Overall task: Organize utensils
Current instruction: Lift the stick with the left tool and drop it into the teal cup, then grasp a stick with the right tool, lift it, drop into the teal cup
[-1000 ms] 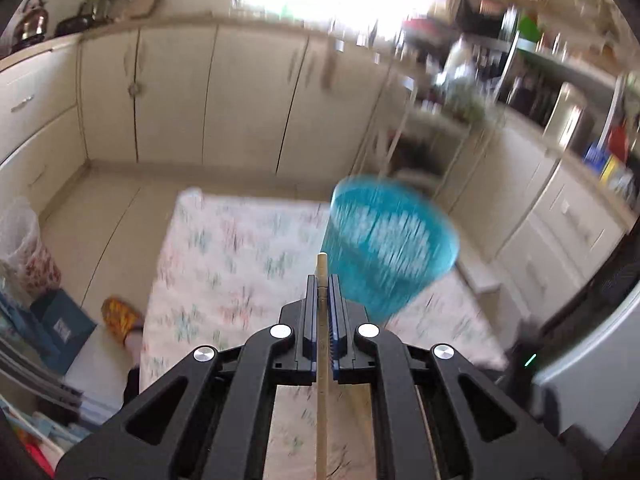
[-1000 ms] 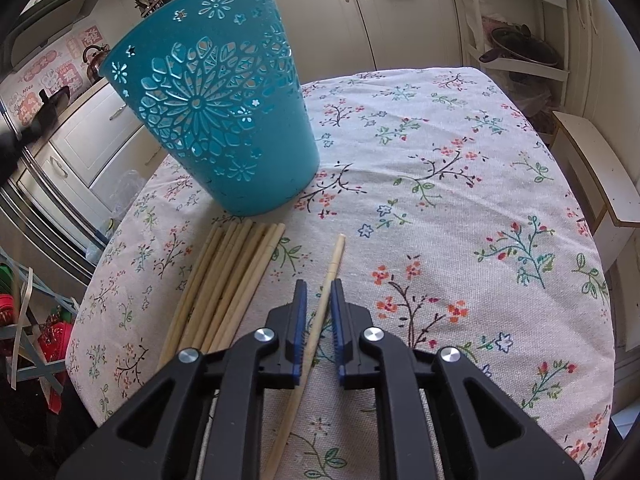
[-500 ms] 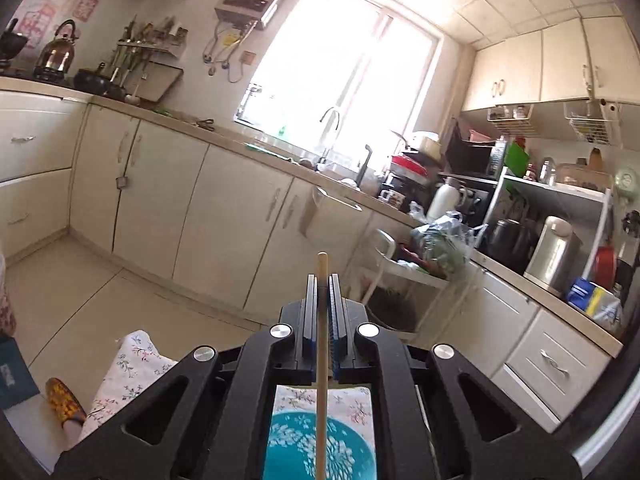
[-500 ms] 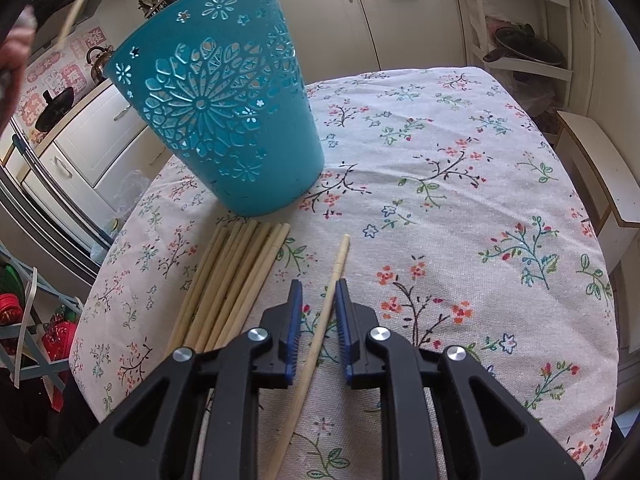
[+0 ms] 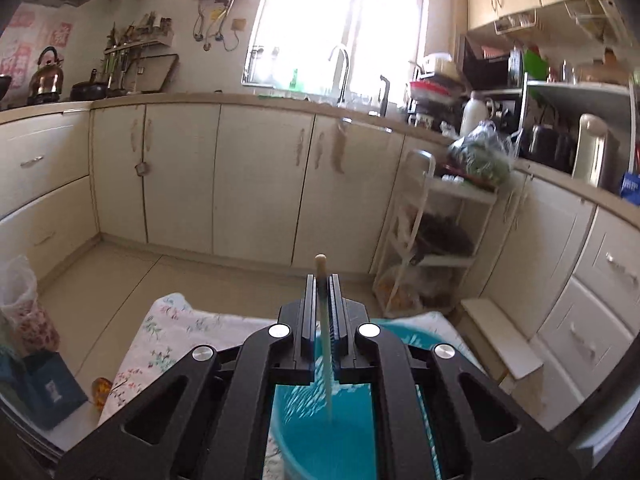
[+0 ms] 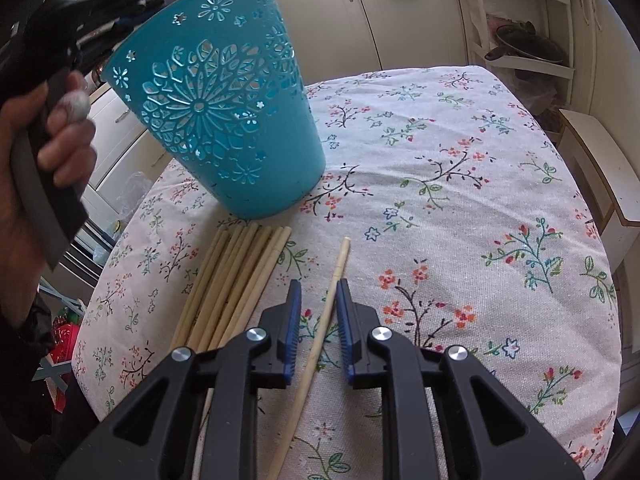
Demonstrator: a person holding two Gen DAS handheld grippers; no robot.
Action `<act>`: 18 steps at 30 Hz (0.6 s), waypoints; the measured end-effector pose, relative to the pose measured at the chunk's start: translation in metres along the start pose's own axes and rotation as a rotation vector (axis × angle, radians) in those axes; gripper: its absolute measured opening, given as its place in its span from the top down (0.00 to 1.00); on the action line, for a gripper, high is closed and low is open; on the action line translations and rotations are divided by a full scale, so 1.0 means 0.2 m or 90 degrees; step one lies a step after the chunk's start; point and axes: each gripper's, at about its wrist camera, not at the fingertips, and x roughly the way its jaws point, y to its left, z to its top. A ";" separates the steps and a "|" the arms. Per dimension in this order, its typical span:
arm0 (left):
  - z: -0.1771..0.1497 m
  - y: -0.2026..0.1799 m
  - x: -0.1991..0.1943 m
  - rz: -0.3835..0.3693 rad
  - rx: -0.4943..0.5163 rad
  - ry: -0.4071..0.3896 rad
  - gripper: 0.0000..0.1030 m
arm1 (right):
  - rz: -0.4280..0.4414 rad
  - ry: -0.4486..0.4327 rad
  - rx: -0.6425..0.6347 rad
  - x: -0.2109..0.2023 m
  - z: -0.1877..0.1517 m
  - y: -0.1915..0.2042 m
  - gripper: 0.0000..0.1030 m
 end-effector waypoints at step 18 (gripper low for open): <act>-0.59 0.75 -0.34 0.106 -0.187 0.169 0.24 | -0.150 0.039 -0.108 0.03 0.01 0.17 0.89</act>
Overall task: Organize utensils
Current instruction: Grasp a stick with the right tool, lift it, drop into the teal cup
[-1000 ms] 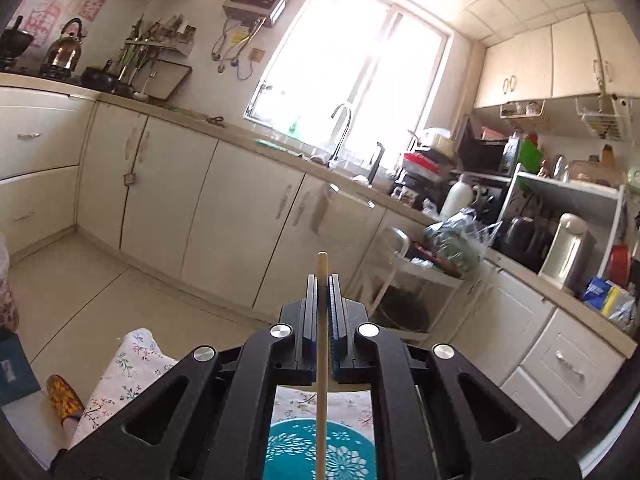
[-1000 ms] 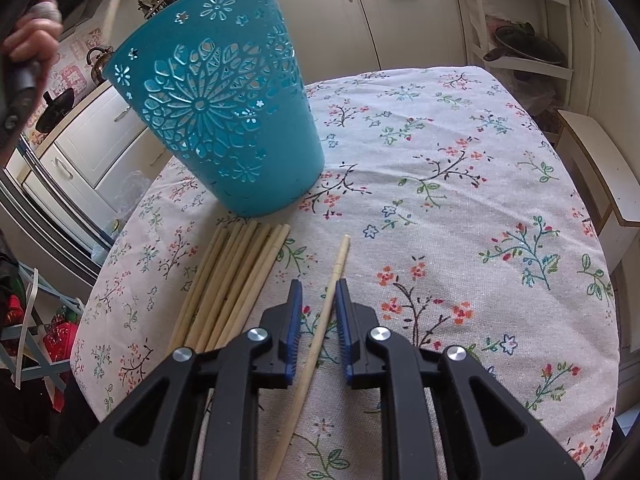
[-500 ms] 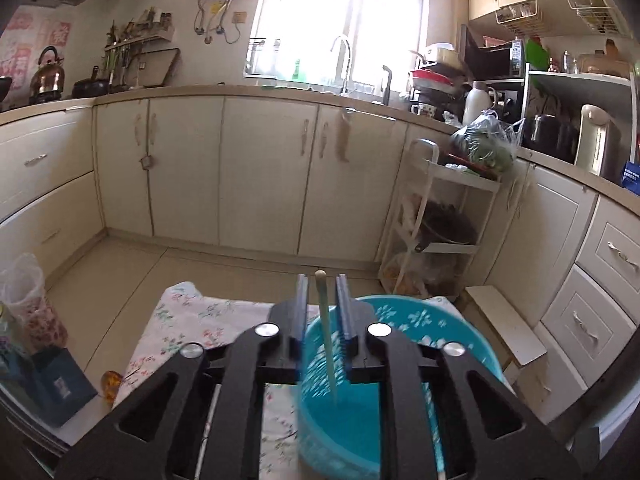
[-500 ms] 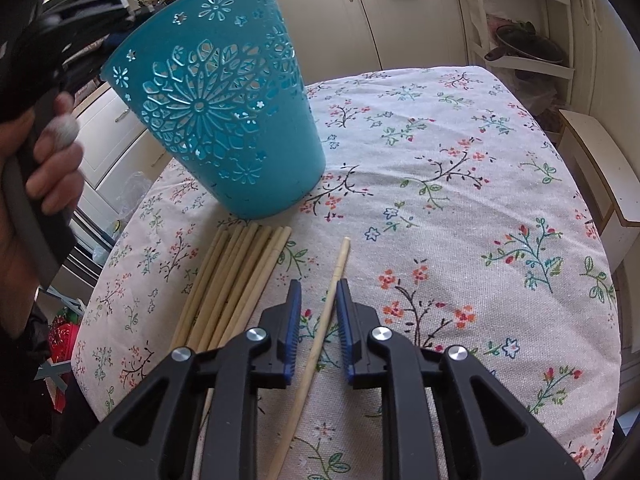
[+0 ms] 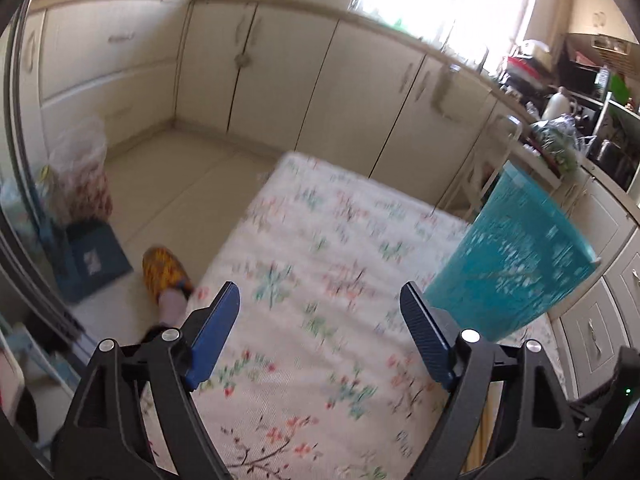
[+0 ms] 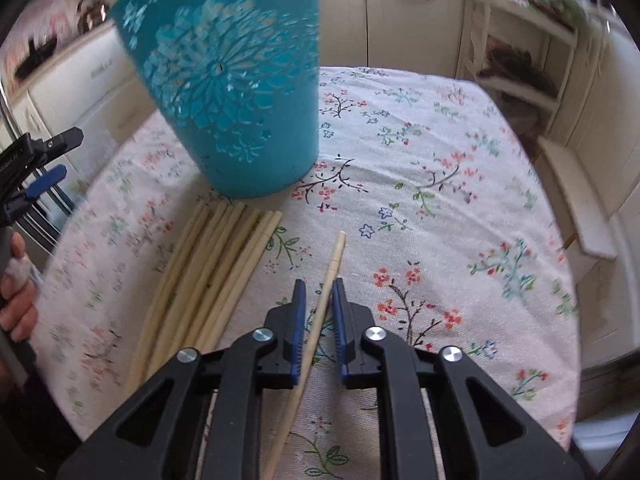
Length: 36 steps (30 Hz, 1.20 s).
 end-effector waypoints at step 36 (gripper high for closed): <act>-0.11 0.05 0.14 -0.024 -0.044 0.061 0.18 | 0.196 -0.413 0.295 -0.36 0.88 -0.14 0.94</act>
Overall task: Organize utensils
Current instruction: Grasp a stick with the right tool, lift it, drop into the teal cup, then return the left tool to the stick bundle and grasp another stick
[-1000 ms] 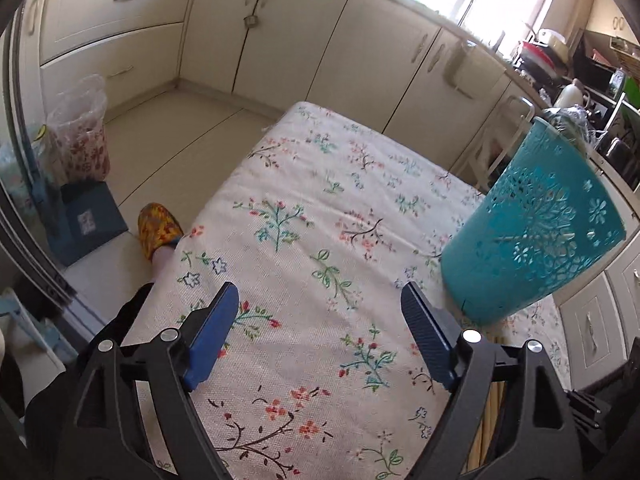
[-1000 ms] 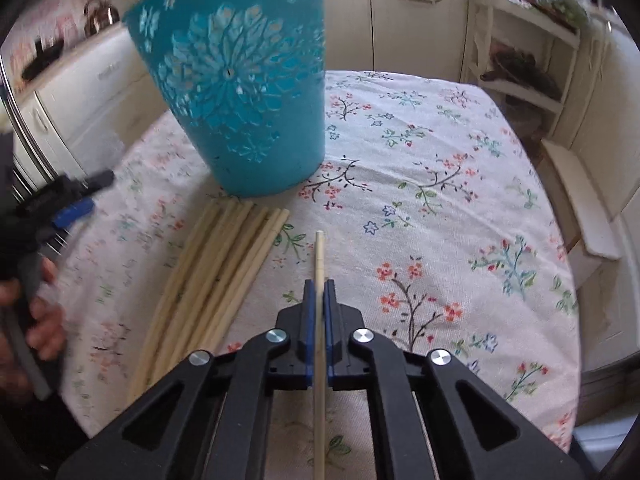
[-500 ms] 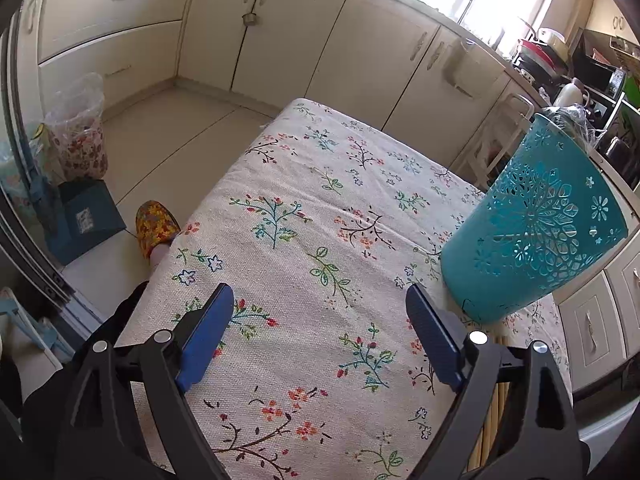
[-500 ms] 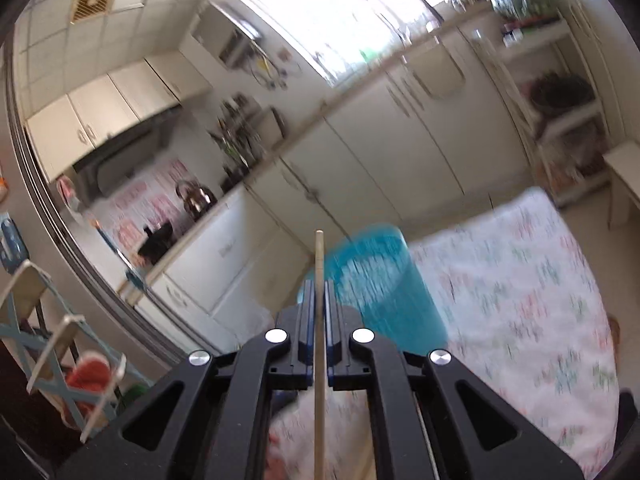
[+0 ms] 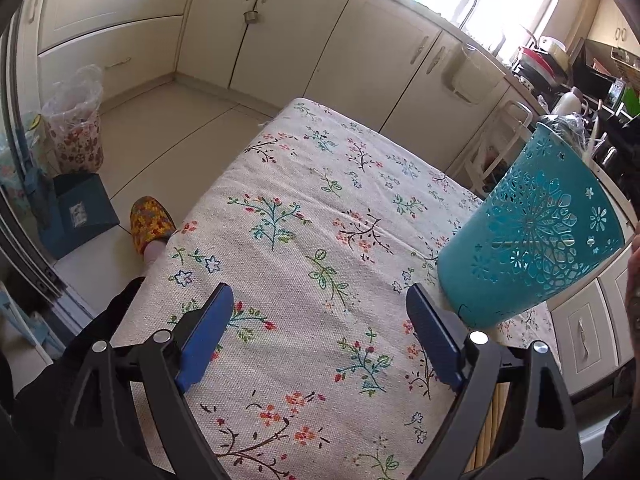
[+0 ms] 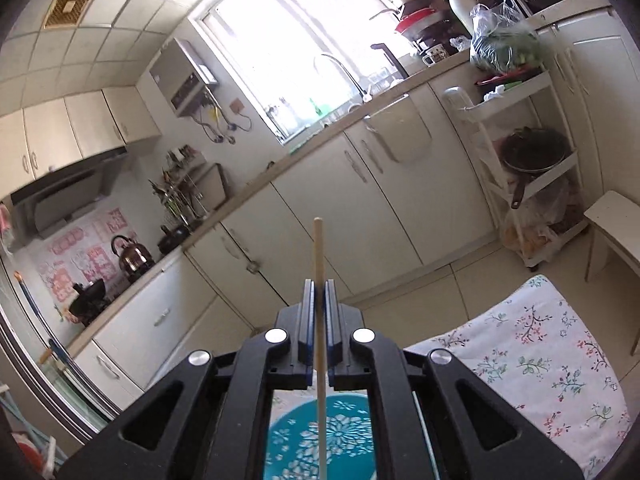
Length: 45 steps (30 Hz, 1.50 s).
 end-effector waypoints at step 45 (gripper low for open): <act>0.00 -0.02 0.02 0.001 0.004 0.003 0.14 | -0.165 0.383 -0.248 -0.19 -0.94 -0.18 0.90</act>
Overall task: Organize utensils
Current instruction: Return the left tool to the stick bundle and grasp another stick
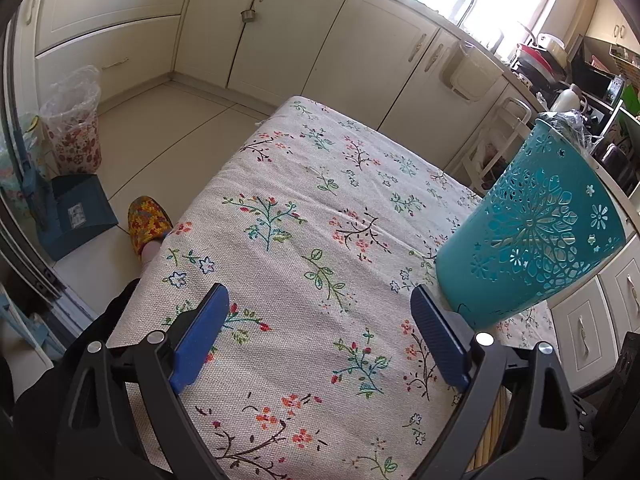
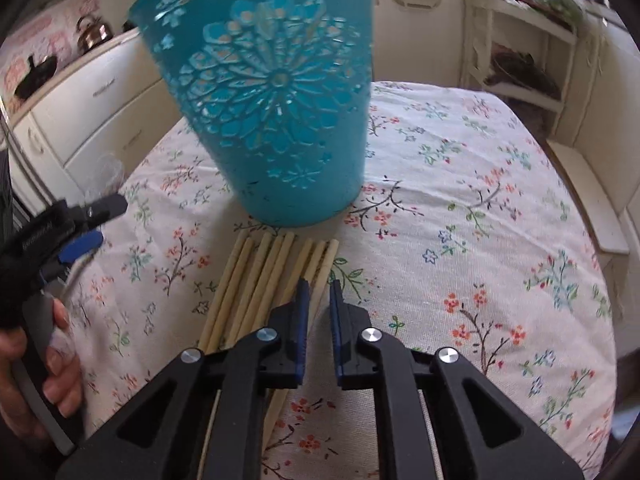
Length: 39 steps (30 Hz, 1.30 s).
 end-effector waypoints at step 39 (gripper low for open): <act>-0.29 -0.68 0.04 0.089 0.307 0.138 0.29 | 0.128 -0.003 0.087 -0.01 -0.06 -0.23 0.93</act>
